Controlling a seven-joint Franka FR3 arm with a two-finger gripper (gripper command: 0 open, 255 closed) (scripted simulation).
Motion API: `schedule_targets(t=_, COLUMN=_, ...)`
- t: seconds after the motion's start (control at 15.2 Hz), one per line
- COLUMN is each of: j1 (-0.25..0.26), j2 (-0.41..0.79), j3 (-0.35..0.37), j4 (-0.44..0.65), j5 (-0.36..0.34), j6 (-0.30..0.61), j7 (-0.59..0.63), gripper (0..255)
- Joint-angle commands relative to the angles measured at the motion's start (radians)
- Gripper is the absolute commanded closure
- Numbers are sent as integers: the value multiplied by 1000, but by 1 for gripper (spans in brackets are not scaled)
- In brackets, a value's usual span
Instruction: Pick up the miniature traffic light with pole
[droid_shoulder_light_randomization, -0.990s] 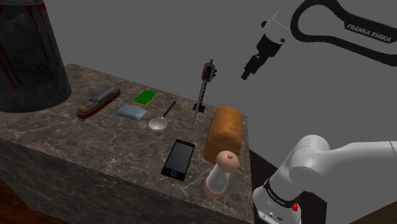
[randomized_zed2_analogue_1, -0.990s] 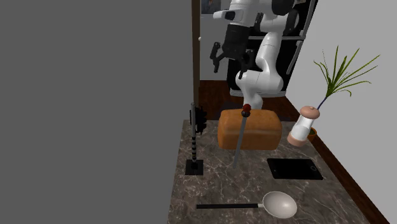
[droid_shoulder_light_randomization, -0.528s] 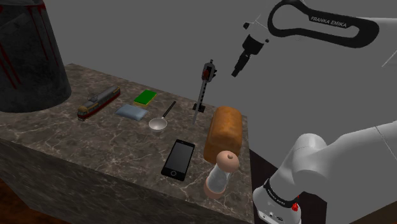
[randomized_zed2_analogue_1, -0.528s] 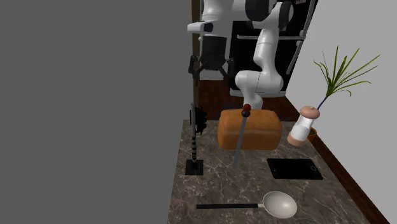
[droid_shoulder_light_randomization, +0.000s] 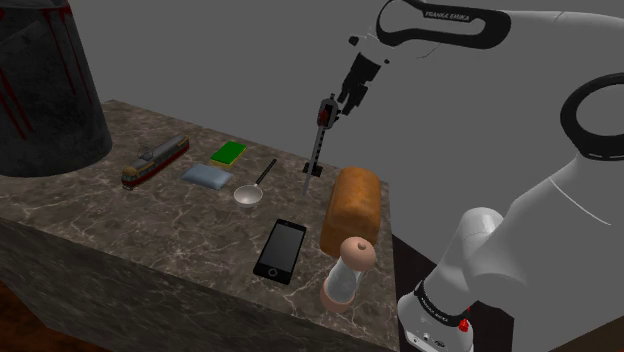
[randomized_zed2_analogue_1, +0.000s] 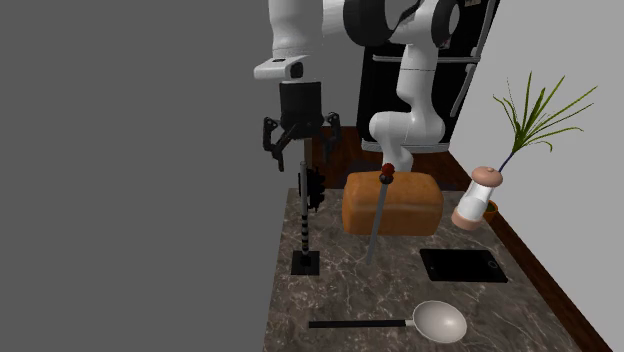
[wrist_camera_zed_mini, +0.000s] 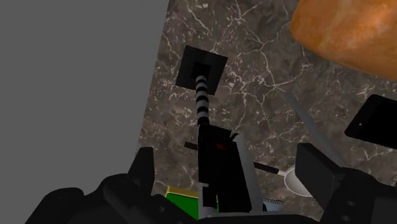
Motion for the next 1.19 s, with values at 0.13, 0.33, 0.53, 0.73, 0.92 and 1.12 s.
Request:
schedule_targets(t=0.13, j1=8, j2=25, j3=-11, j4=-24, j5=20, j6=40, j7=-51, gripper=0)
schedule_targets(t=0.33, j1=7, j2=25, j3=-12, j4=-64, j5=22, j6=79, j7=-58, gripper=0)
schedule_targets(t=0.53, j1=7, j2=26, j3=-13, j4=-84, j5=23, j6=100, j7=-62, gripper=0)
schedule_targets(t=0.73, j1=7, j2=25, j3=-12, j4=-85, j5=23, j6=101, j7=-61, gripper=255)
schedule_targets(t=0.92, j1=7, j2=25, j3=-12, j4=-85, j5=23, j6=101, j7=-61, gripper=255)
schedule_targets(t=1.12, j1=7, j2=25, j3=-12, j4=-85, j5=23, j6=100, j7=-60, gripper=255)
